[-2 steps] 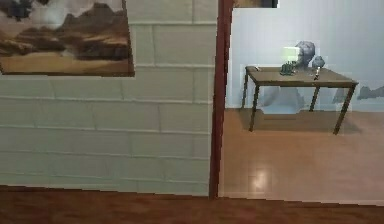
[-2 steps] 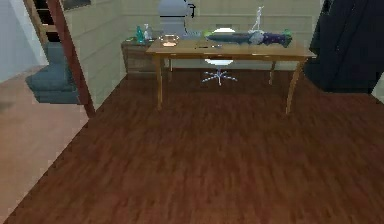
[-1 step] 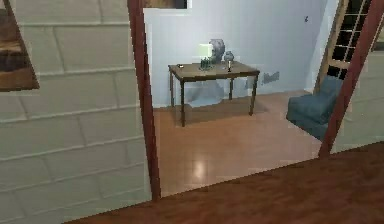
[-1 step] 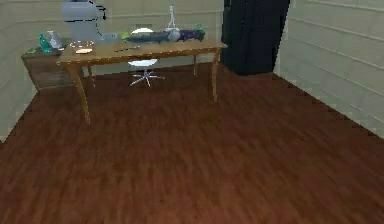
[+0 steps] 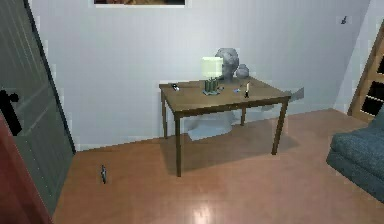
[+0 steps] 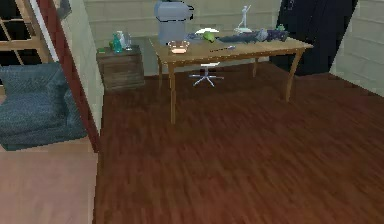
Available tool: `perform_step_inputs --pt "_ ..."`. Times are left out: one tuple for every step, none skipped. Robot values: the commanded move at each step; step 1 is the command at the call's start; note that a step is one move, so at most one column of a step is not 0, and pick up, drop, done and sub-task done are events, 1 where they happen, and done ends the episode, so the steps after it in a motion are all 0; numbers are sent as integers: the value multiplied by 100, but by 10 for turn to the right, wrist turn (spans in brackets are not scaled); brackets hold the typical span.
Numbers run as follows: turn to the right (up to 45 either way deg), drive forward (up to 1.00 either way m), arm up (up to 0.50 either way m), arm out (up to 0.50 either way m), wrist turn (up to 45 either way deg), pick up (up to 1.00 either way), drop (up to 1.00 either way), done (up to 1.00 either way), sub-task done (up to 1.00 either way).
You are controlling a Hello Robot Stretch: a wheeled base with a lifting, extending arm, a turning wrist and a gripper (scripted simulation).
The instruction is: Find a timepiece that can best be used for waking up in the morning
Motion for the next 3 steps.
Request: perform_step_inputs --pt "0 55 0 0 0 0 0 0 0" --pt "-450 0 0 0 0 0 0 0 0" --pt "-120 0 0 0 0 0 0 0 0"
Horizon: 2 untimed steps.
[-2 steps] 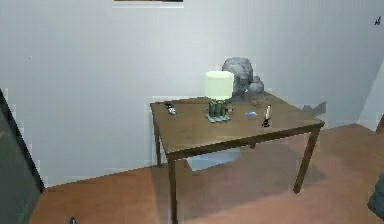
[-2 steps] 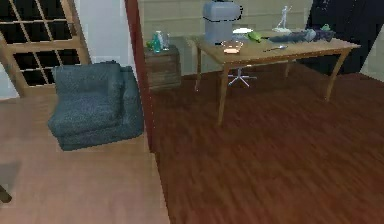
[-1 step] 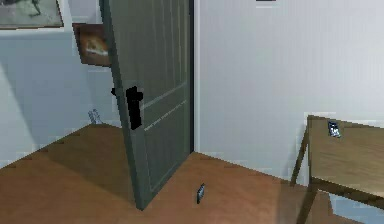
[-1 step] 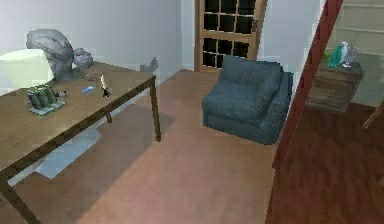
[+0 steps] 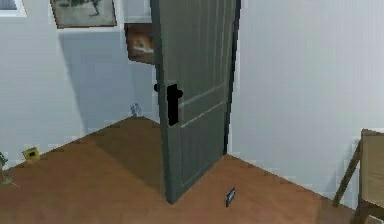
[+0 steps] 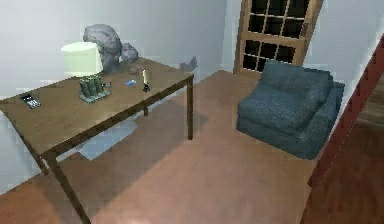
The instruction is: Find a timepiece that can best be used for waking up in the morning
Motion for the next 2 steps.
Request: perform_step_inputs --pt "0 30 0 0 0 0 0 0 0" --pt "-270 0 0 0 0 0 0 0 0"
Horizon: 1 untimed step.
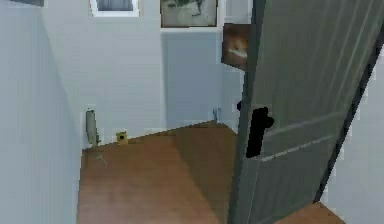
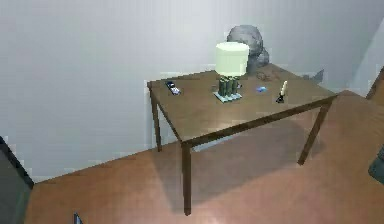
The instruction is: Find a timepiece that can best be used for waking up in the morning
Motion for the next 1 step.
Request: perform_step_inputs --pt "0 95 0 0 0 0 0 0 0"
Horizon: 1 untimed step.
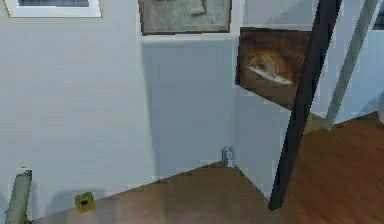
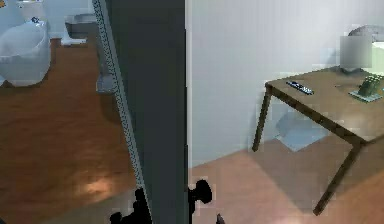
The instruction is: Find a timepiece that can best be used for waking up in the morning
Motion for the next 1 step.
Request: perform_step_inputs --pt "-240 0 0 0 0 0 0 0 0"
